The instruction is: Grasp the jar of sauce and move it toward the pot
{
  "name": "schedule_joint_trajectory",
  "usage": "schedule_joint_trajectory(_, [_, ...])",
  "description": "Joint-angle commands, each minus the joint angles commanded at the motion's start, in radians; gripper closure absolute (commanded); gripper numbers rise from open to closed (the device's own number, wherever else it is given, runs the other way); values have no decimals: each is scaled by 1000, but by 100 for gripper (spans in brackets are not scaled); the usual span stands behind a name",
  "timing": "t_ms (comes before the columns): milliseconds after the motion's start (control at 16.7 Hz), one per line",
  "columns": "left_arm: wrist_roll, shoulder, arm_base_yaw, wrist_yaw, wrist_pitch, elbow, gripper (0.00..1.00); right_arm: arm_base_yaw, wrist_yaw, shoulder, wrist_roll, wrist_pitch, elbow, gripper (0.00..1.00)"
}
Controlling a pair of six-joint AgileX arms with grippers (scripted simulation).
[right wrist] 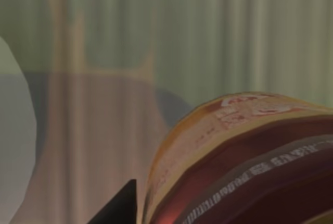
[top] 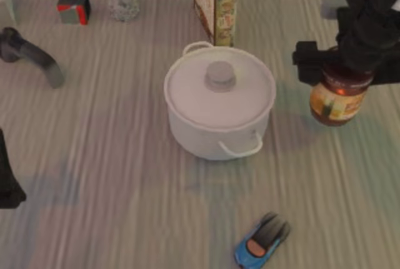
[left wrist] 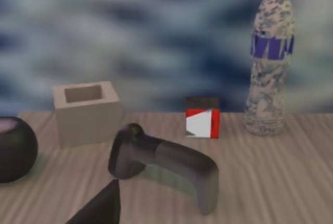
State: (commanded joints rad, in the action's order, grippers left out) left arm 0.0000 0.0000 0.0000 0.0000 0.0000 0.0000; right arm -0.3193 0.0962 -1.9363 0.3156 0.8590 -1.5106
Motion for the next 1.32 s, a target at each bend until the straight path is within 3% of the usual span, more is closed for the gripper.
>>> schedule_joint_trajectory(780, [0,0,0,0,0,0,0,5,-1,-80,-4,-169,89,100])
schedule_joint_trajectory(1320, [0,0,0,0,0,0,0,5,-1,-80,-4,-169,89,32])
